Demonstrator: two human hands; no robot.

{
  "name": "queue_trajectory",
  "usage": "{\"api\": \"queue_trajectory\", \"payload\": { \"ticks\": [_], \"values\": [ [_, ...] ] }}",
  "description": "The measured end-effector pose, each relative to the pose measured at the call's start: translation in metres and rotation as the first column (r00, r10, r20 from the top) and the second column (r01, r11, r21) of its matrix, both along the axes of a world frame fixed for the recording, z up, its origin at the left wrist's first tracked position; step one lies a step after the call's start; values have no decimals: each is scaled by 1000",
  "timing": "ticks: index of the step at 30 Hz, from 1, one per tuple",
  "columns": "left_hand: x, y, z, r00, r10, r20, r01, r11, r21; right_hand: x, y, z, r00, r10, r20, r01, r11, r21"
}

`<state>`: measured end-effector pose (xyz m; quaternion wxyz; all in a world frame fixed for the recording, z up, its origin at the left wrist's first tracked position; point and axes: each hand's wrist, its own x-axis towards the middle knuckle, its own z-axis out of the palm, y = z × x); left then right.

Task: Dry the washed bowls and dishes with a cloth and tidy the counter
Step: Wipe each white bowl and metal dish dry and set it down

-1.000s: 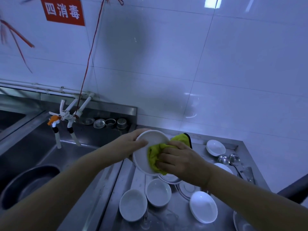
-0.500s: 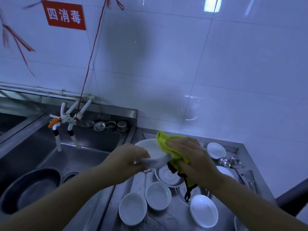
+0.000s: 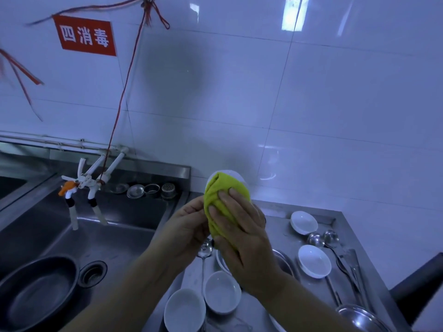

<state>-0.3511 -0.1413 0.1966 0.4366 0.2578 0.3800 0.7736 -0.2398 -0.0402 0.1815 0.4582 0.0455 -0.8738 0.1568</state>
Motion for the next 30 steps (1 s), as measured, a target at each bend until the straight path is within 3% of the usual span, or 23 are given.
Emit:
{"api": "queue_trajectory", "payload": {
  "ticks": [5,8,10,13,18,19,20,22,25,27,30],
  "values": [
    [5,-2,1,993,21,-120,-23,1000,-15,-6,3,15,997,-77,-28,76,997,-30],
    [6,-5,2,971,34,-238,-48,997,-54,-13,10,32,999,-10,32,17,969,-245],
    [4,-8,2,965,24,-261,-45,996,-73,-15,16,42,995,74,72,-27,858,-513],
    [1,-13,4,967,1,-254,-20,997,-74,-9,30,51,978,207,8,-105,528,-843],
    [-5,-16,1,995,60,-80,-60,998,-4,-8,38,44,979,201,14,-42,273,-961],
    [-5,-15,0,996,73,-41,-73,997,4,-9,35,44,979,204,0,-56,267,-962],
    [-4,-14,0,996,85,-17,-85,996,6,-9,30,44,980,197,-1,-65,318,-946],
    [-2,-11,2,995,96,-2,-96,995,13,-9,18,46,988,154,34,-54,537,-842],
    [-2,-6,7,995,99,-3,-99,995,19,-13,6,43,998,35,61,5,828,-560],
    [-4,-5,8,994,107,34,-108,994,25,-14,1,36,999,10,33,2,931,-365],
    [-8,-6,9,986,108,127,-115,992,53,-7,0,18,1000,15,-18,-17,993,-114]
  ]
}}
